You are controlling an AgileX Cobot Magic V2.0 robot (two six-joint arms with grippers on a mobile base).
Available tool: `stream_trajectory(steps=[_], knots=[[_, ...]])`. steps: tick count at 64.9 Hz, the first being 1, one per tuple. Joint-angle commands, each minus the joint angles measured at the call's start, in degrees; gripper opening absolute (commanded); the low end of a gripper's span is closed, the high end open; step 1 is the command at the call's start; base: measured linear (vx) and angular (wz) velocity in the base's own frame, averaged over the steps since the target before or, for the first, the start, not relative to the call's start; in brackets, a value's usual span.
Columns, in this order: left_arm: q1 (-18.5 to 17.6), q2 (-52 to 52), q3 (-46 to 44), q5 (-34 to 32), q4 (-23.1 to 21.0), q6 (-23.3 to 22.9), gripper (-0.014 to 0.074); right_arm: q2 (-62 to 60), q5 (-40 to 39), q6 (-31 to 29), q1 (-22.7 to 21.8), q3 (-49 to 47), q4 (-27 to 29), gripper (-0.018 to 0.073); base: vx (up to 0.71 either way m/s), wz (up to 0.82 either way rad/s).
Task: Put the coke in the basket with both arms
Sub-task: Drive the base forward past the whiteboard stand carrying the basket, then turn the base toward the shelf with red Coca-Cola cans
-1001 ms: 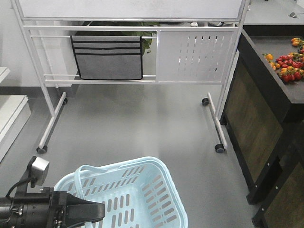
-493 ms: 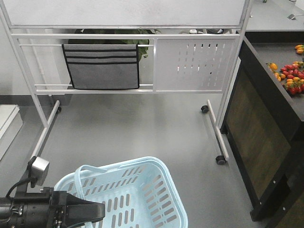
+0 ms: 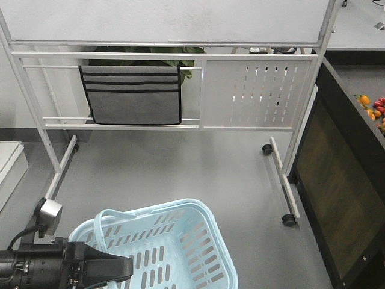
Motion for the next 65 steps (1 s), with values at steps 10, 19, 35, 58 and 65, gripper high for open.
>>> stream_trajectory(steps=[10,19,35,58,65], knots=[[-0.25,-1.51,-0.82,4.99,-5.88,0.68,-0.0006,-0.74,-4.11,-0.27,-0.02,0.40,-0.14,-0.0002,0.20,0.05],[-0.25,-1.51,-0.82,4.99,-5.88,0.68,-0.0006,-0.74,-4.11,-0.27,-0.02,0.40,-0.14,-0.0002,0.20,0.11],[-0.25,-1.51,-0.82,4.99,-5.93,0.68,-0.0006,-0.74,-4.11,-0.27,-0.02,0.40,-0.14,-0.0002,0.19,0.31],[-0.25,-1.51,-0.82,4.99,-5.93,0.68,-0.0006,-0.74,-4.20,-0.27,-0.02,0.40,-0.14,-0.0002,0.17,0.61],[-0.25,-1.51,-0.82,4.99,-5.93,0.68,-0.0006,-0.74,-4.26,-0.27,-0.02,0.40,-0.14,-0.0002,0.17,0.64]])
